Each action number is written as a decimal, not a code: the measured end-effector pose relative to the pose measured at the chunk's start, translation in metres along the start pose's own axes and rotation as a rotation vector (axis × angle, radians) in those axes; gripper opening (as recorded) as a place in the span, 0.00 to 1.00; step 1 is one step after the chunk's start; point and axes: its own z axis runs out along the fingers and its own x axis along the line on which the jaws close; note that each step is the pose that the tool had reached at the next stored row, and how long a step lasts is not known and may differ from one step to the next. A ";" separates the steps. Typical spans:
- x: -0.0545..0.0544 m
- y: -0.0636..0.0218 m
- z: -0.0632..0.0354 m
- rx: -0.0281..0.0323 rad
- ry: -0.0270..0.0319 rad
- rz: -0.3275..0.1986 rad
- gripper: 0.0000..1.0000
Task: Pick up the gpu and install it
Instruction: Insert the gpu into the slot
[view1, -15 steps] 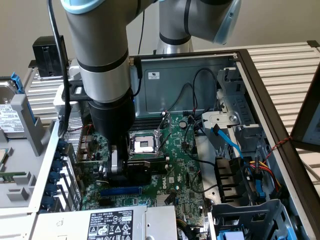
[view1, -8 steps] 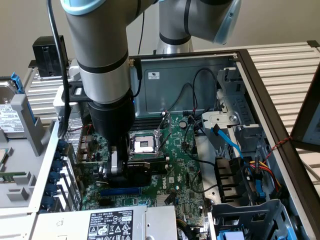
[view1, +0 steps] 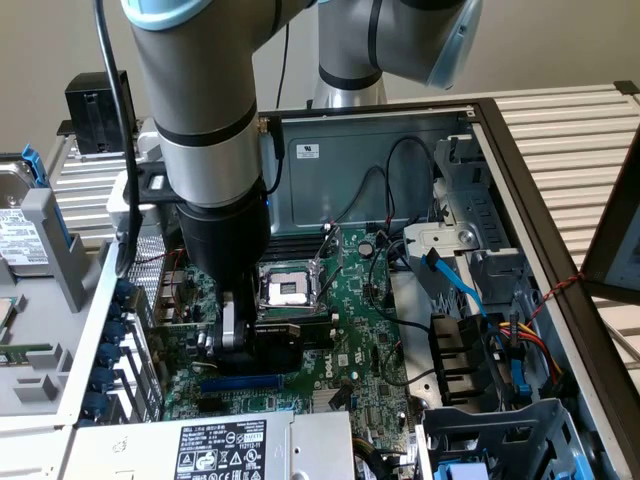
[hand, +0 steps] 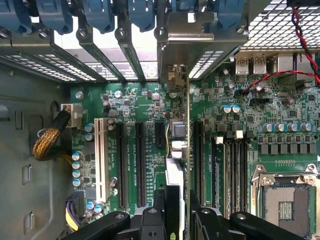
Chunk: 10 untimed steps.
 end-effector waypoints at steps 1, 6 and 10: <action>0.000 0.0000 0.0000 0.0000 0.0000 0.000 0.28; -0.001 0.0004 0.0000 0.0002 -0.0001 0.000 0.28; -0.001 0.0004 0.0000 0.0002 0.0000 0.000 0.28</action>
